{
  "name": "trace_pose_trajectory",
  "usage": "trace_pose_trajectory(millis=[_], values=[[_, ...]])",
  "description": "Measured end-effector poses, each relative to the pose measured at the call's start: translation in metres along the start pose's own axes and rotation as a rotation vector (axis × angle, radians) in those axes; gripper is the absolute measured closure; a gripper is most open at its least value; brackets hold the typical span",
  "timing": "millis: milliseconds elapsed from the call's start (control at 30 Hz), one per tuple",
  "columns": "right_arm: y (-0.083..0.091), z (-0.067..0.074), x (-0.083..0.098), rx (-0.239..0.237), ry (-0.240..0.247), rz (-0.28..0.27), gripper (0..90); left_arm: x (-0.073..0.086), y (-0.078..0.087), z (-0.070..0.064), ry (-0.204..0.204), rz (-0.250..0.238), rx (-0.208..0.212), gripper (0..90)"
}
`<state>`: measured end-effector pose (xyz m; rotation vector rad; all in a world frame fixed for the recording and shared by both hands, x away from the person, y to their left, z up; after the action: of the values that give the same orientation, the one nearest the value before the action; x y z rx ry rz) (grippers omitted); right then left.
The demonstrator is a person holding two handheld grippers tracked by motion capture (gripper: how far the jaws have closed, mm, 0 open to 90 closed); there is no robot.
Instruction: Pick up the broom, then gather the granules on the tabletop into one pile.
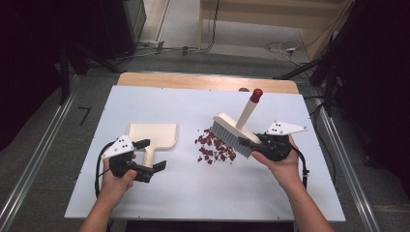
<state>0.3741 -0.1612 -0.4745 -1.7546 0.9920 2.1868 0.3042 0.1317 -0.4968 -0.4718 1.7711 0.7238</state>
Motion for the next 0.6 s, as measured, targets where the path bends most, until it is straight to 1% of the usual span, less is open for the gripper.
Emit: trace_pose_trajectory(millis=[33, 67, 100, 167, 233, 300, 333, 367, 433, 533, 567, 600], values=[[0.001, -0.008, 0.001, 0.047, -0.006, 0.0, 66.3, 0.0, 0.002, 0.002, 0.001, -0.004, -0.007, 0.0], [0.001, -0.008, 0.001, 0.047, -0.006, 0.0, 66.3, 0.001, 0.003, 0.005, 0.001, -0.009, -0.016, 0.0], [0.003, -0.016, 0.002, 0.098, -0.011, 0.003, 66.3, 0.001, 0.004, 0.006, 0.005, -0.017, -0.021, 0.0], [0.005, -0.023, 0.002, 0.137, -0.014, -0.003, 66.3, 0.001, 0.007, 0.01, 0.006, -0.023, -0.034, 0.0], [0.007, -0.032, 0.003, 0.201, -0.006, -0.008, 66.3, 0.0, 0.009, 0.012, 0.013, -0.035, -0.035, 0.0], [0.009, -0.041, 0.004, 0.243, -0.029, -0.014, 66.3, 0.001, 0.011, 0.014, 0.008, -0.032, -0.046, 0.0], [0.01, -0.045, 0.005, 0.266, -0.039, -0.011, 66.3, 0.001, 0.012, 0.014, 0.009, -0.035, -0.045, 0.0], [0.01, -0.045, 0.005, 0.266, -0.039, -0.011, 66.3, 0.002, 0.013, 0.015, 0.007, -0.033, -0.047, 0.0], [0.009, -0.056, 0.009, 0.308, -0.053, -0.001, 66.3, 0.002, 0.014, 0.017, 0.012, -0.035, -0.051, 0.0], [0.008, -0.062, 0.01, 0.34, -0.062, 0.004, 66.2, 0.003, 0.015, 0.02, 0.012, -0.032, -0.056, 0.0], [0.008, -0.062, 0.01, 0.34, -0.062, 0.004, 66.2, 0.003, 0.014, 0.02, 0.01, -0.03, -0.058, 0.0], [0.006, -0.065, 0.011, 0.362, -0.062, 0.013, 66.2, 0.004, 0.014, 0.02, 0.007, -0.027, -0.059, 0.0]])
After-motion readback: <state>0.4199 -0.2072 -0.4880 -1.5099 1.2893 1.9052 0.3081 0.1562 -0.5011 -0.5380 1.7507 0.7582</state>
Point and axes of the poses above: each handheld gripper's, and its own axes: y roughly backward along the jaws, x roughly out of its underside, z roughly to its left, the point moved 10 cm from there along -y, roughly forward along the jaws, and after that the axes turned 6 degrees about -z, right-handed, at the moved point
